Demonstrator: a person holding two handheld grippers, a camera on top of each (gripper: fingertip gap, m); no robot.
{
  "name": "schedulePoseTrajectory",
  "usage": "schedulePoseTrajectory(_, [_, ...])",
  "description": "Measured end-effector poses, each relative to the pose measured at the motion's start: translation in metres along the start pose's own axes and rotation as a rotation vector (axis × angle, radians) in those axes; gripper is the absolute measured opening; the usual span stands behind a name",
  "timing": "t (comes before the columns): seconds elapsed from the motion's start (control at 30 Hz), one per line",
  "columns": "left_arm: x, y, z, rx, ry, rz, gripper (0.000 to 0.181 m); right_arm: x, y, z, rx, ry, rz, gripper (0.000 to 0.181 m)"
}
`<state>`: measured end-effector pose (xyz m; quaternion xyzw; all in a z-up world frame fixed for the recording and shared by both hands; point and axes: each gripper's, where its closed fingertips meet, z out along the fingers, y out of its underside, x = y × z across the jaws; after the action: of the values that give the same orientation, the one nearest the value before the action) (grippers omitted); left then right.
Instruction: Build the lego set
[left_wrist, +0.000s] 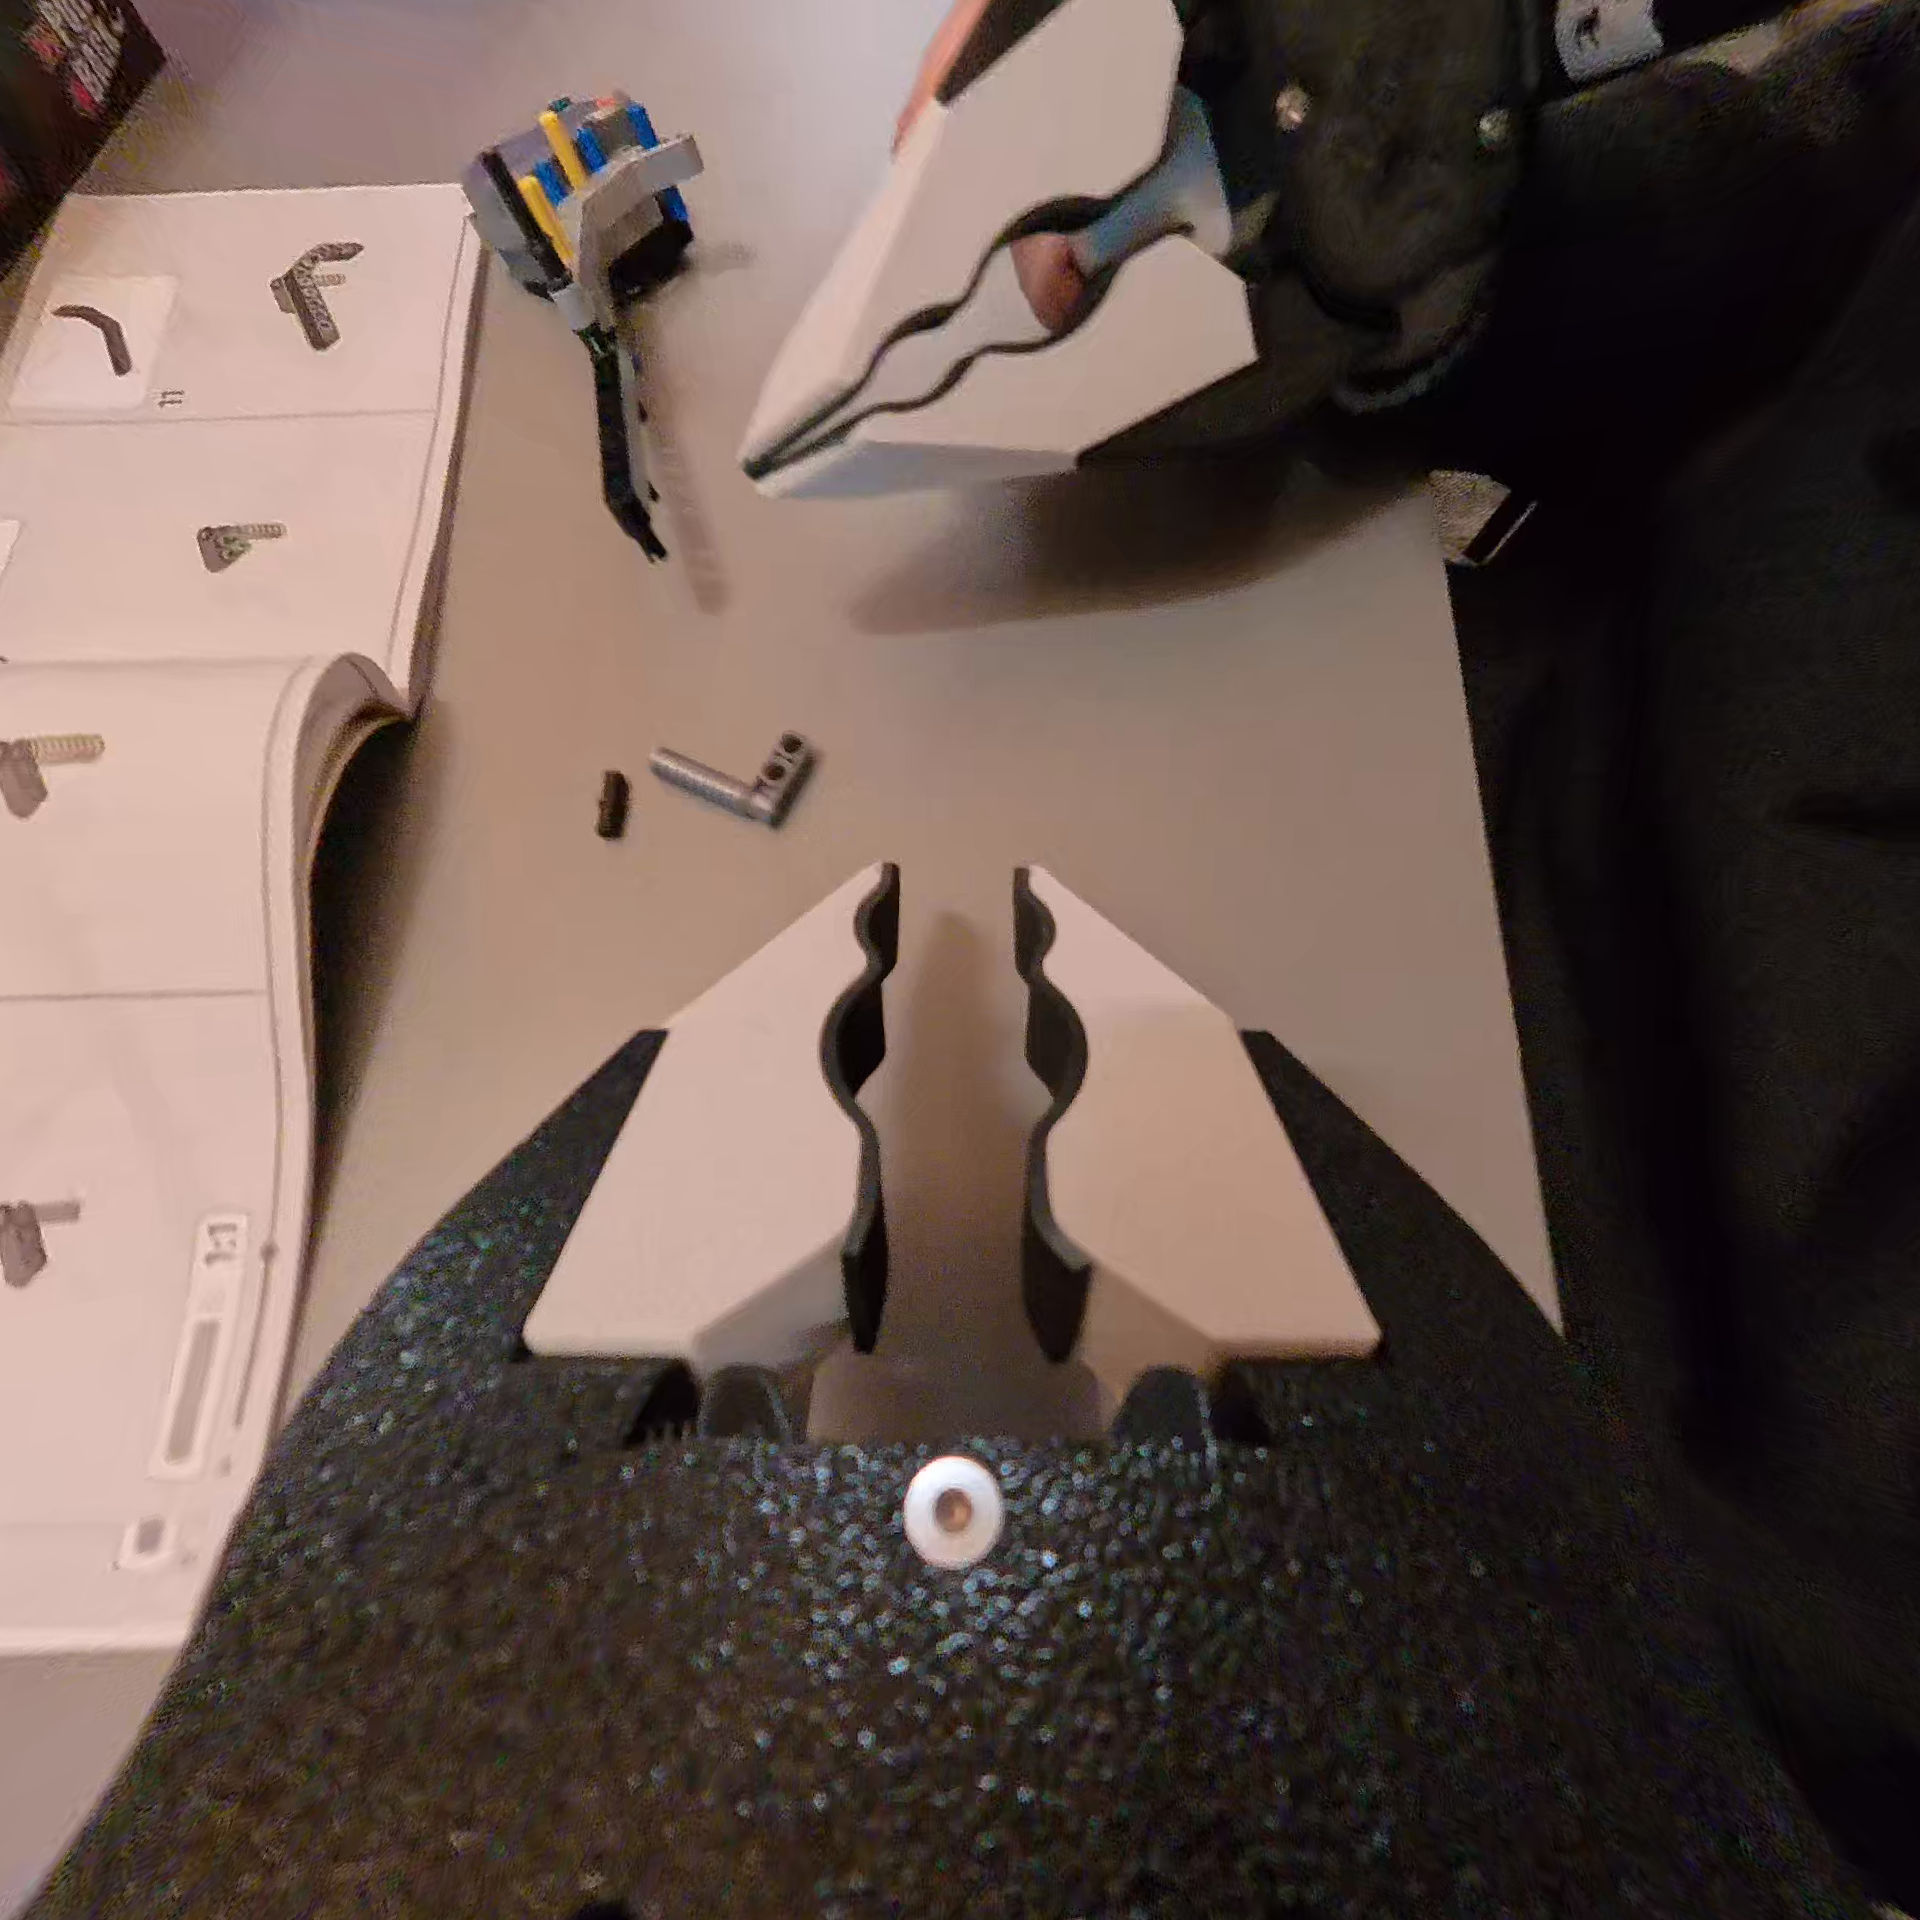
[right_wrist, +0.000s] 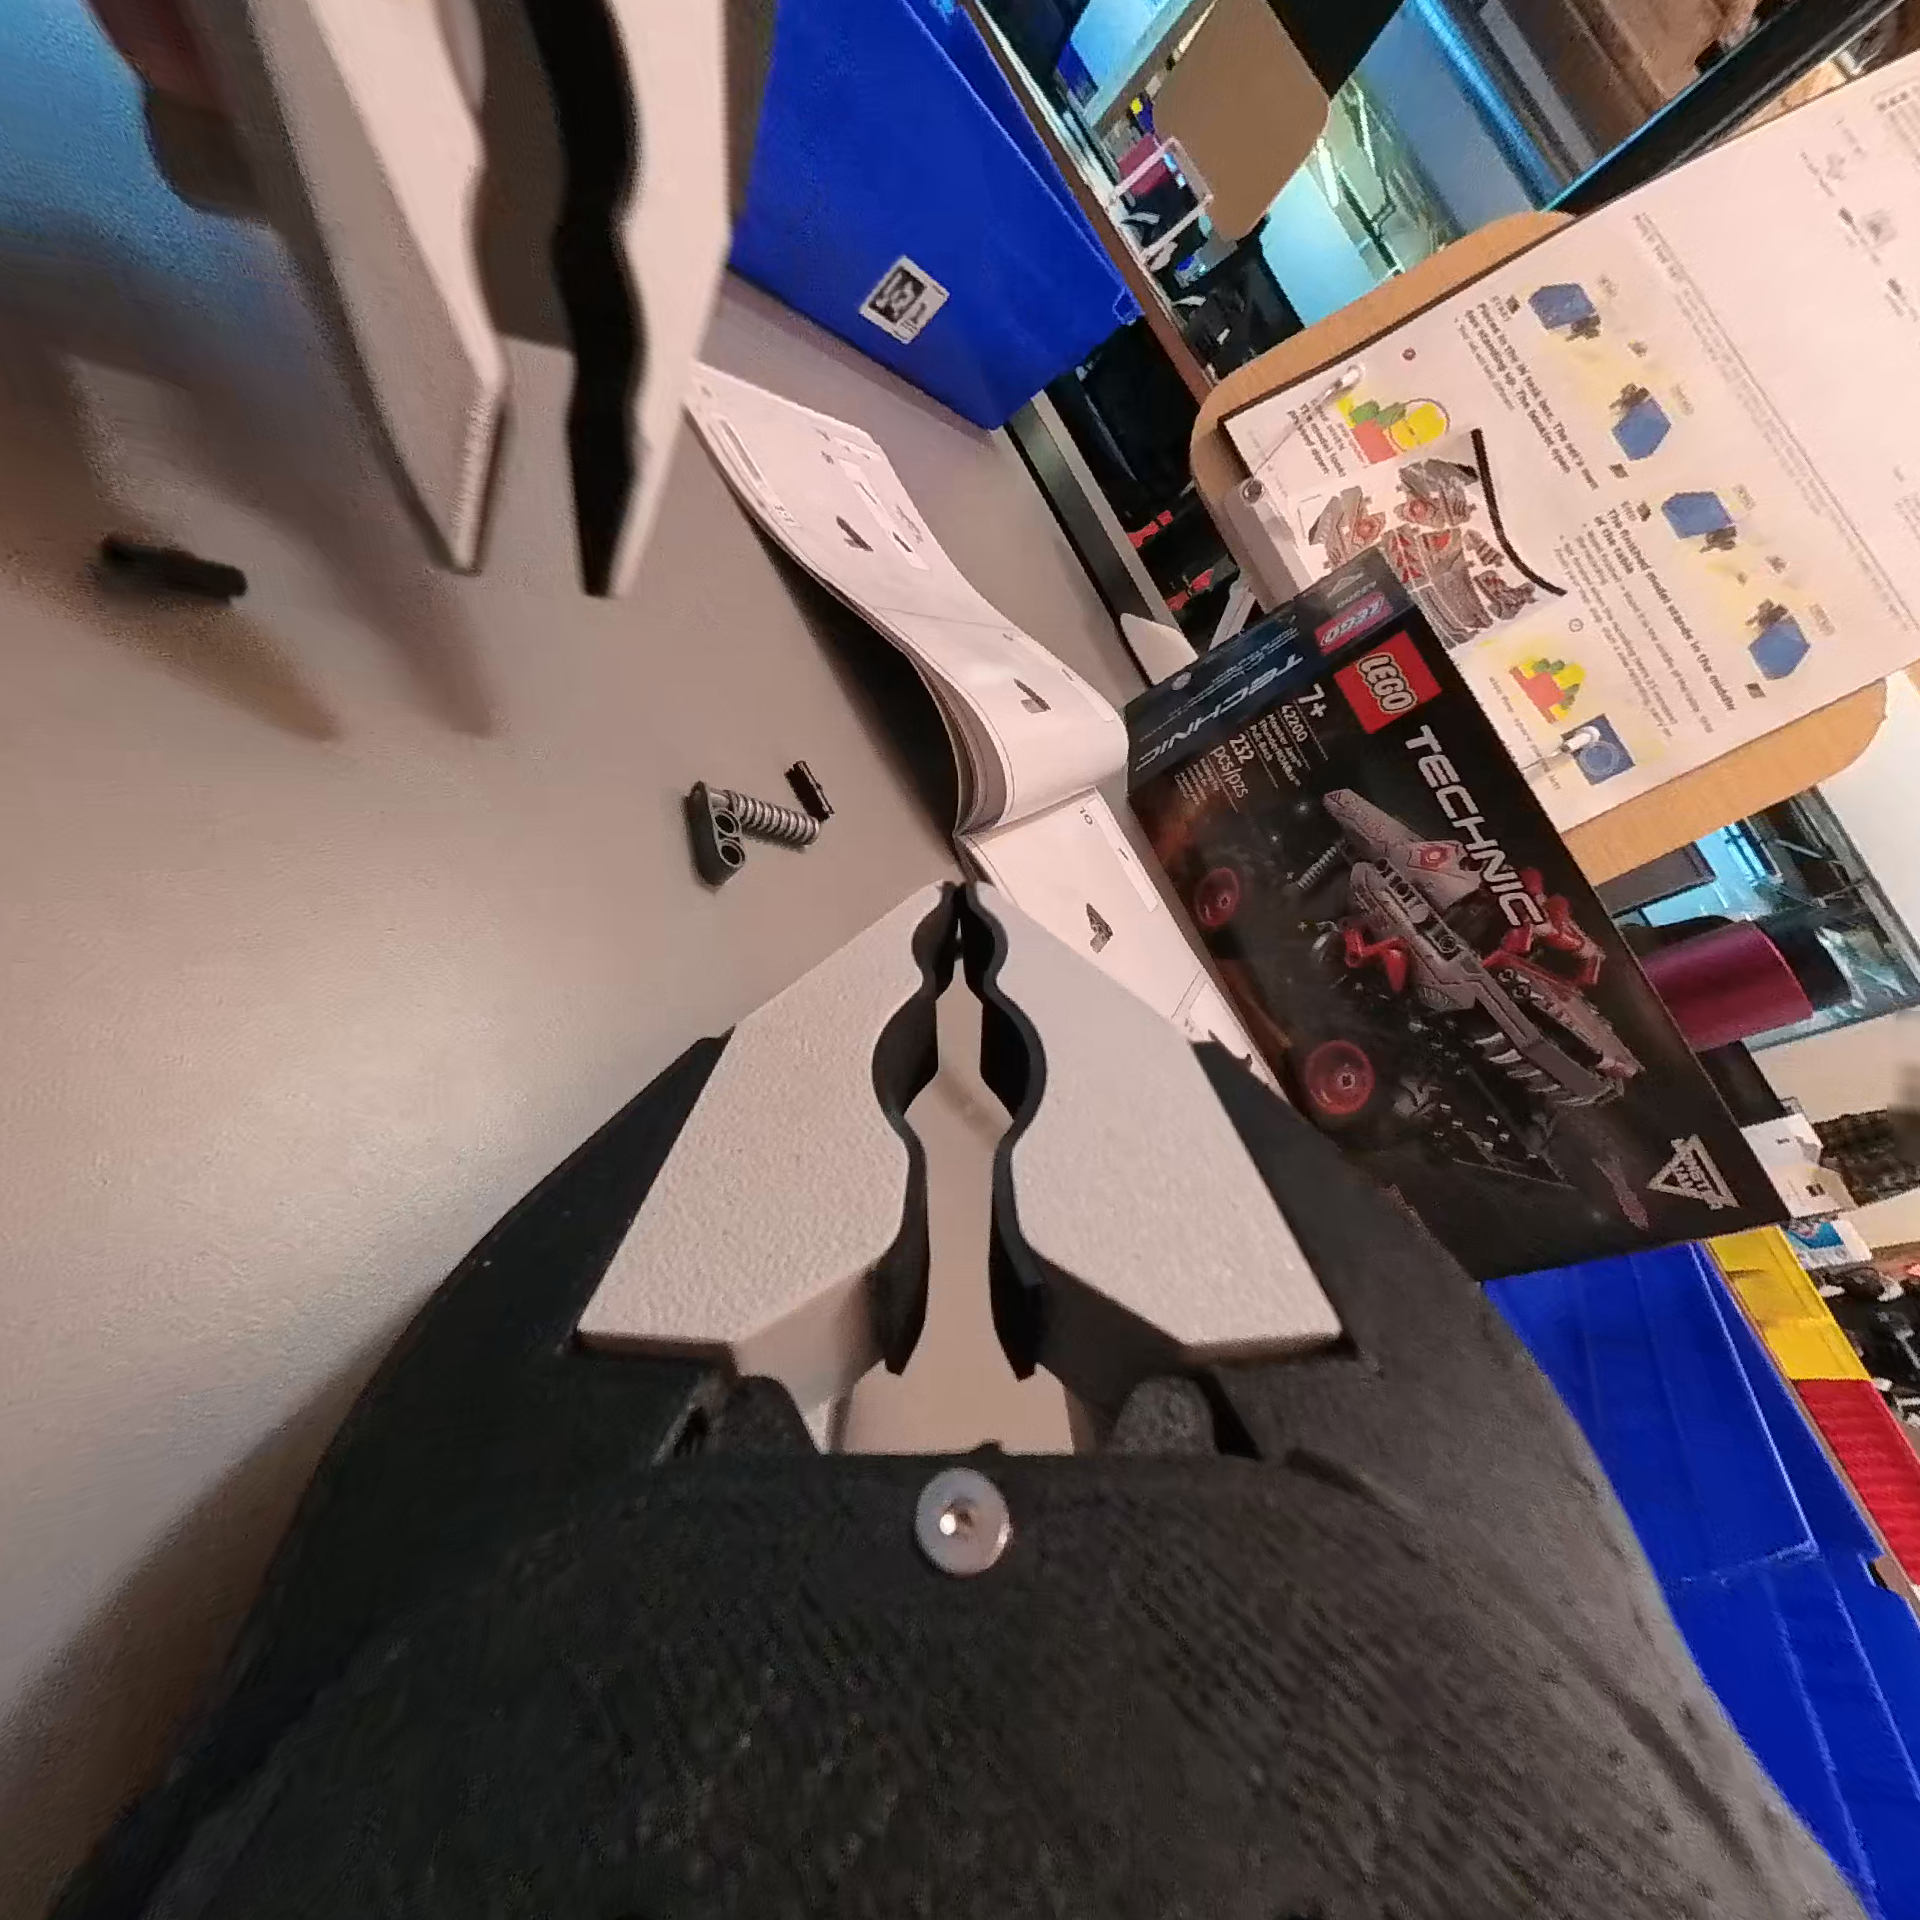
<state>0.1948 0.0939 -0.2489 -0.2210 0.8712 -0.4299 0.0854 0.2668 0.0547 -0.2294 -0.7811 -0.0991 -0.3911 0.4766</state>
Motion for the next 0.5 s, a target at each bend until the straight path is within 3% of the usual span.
schedulePoseTrajectory(0.2, [0.049, 0.032, -0.015, -0.054, 0.026, 0.067, 0.024, -0.005, 0.002, 0.002, -0.021, -0.002, -0.045, 0.0])
schedulePoseTrajectory(0.33, [0.041, 0.046, -0.008, -0.118, -0.057, 0.064, 0.017, -0.006, -0.002, 0.004, -0.002, -0.013, -0.026, 0.0])
schedulePoseTrajectory(0.5, [0.019, 0.037, 0.005, -0.083, -0.116, 0.078, 0.009, -0.008, -0.002, 0.004, -0.001, -0.021, -0.032, 0.0])
